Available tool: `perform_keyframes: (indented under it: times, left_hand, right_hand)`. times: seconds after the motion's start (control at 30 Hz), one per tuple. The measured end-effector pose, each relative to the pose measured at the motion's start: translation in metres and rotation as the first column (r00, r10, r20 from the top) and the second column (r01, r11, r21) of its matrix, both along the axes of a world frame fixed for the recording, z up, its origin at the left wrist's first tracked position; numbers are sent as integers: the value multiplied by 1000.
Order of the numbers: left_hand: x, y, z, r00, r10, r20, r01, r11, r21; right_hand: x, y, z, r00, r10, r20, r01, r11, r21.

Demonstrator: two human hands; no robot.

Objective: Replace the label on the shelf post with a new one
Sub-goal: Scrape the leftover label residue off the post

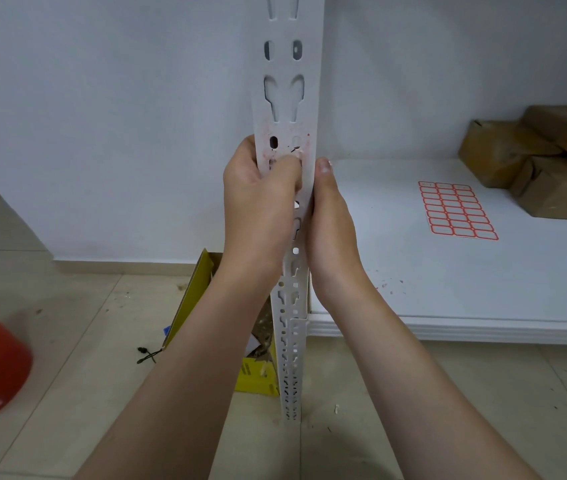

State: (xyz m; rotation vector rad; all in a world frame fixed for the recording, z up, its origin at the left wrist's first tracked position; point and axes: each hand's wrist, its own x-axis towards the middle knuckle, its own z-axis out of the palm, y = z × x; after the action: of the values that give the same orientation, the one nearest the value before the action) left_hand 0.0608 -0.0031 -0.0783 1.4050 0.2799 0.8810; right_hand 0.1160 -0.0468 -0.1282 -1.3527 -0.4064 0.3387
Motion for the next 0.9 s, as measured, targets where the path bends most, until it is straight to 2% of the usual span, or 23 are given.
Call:
perform_keyframes:
  times: [0.17, 0.4, 0.67, 0.9]
  left_hand:
    - [-6, 5, -2, 990, -121, 67, 128, 987, -100]
    - [-8, 5, -4, 999, -48, 19, 48, 999, -5]
    - [-10, 11, -7, 998, -31, 54, 24, 991, 131]
    - [-11, 11, -8, 998, -50, 27, 46, 988, 145]
  right_hand:
    - [1, 2, -1, 999, -22, 31, 22, 1000, -20]
    - [-1, 2, -1, 999, -26, 45, 26, 1000, -12]
    - [-3, 1, 2, 998, -26, 61, 27, 1000, -12]
    - [-4, 2, 2, 1000, -6, 6, 6, 1000, 21]
